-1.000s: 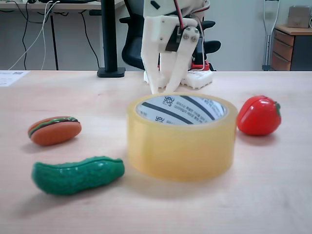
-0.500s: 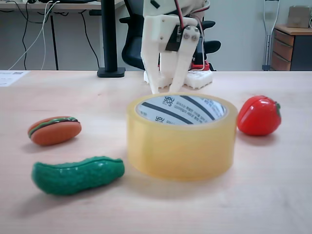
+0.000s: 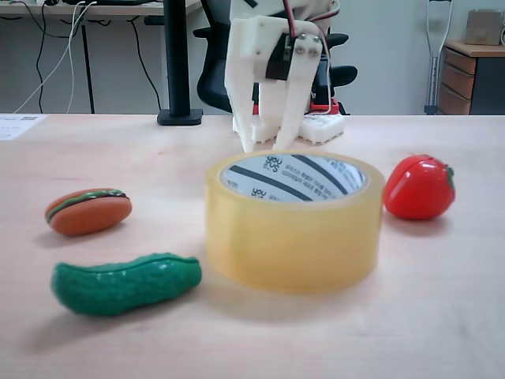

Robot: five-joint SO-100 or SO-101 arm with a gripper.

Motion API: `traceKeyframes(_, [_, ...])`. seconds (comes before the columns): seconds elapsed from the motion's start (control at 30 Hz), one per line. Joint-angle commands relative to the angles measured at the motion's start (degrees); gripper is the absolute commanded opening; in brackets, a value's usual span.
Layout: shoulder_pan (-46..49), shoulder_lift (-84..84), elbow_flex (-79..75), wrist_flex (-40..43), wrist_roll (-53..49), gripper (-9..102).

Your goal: Grasp a cucumber and put it in the hole.

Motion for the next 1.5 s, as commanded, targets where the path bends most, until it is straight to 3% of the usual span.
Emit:
traceKeyframes(0.0, [-0.53, 0.18, -6.77, -2.11, 1.58, 6])
traceKeyframes(0.33, [1.32, -10.72, -22.24, -7.73, 9.14, 8])
traceKeyframes(0.6, [2.11, -47.11, -53.88, -9.32, 14.41, 13])
traceKeyframes(0.87, [3.34, -80.95, -80.24, -9.23, 31.29, 21])
traceKeyframes(0.97, [5.19, -89.47, -87.01, -9.23, 32.43, 25])
traceKeyframes(1.33, [8.00, -108.19, -99.49, -9.05, 45.88, 37])
traceKeyframes(1.47, [8.79, -112.06, -101.78, -4.83, 47.46, 37])
